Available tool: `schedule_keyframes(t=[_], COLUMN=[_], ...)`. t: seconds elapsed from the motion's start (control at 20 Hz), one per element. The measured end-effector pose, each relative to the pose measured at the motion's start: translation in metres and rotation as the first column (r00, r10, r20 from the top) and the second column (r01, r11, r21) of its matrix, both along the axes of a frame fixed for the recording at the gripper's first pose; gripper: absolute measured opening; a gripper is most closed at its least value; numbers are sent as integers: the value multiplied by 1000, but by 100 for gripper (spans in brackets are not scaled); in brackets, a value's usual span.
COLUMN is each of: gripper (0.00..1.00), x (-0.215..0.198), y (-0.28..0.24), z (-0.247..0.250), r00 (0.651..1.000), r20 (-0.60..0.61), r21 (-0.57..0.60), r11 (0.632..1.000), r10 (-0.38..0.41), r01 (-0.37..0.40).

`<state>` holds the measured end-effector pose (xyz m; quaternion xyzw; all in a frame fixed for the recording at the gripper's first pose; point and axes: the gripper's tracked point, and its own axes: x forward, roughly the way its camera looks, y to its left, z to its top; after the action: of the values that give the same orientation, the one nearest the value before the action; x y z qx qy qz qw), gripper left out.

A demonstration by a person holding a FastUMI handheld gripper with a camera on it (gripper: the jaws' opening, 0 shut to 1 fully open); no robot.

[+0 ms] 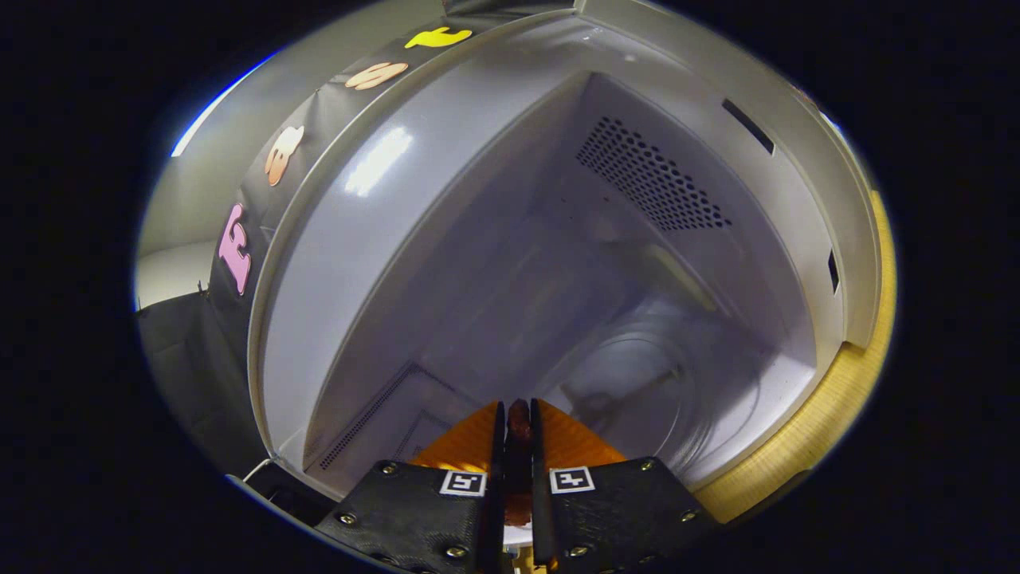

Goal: Open the microwave, put the food inside, and close the microwave door.

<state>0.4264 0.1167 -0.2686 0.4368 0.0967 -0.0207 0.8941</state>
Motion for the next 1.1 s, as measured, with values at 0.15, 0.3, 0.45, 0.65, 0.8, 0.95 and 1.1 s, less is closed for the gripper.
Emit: schedule_keyframes(t=[0.15, 0.3, 0.45, 0.65, 0.8, 0.95, 1.1], gripper=[19, 29, 39, 78, 96, 96, 97], x=[10, 15, 15, 2, -22, -57, -105], y=[-11, -30, -37, -37, -21, -4, 11], z=[-7, -18, -5, 6, 2, 5, 30], r00=[998, 991, 990, 991, 999, 995, 981], r20=[6, -14, 45, 77, 12, -49, -47], r21=[-100, -170, -270, -382, -410, -474, -538], r11=[993, 977, 952, 915, 911, 875, 822], r10=[-67, -134, -136, -111, -31, 89, 190], r01=[67, 130, 143, 132, 34, -102, -185])
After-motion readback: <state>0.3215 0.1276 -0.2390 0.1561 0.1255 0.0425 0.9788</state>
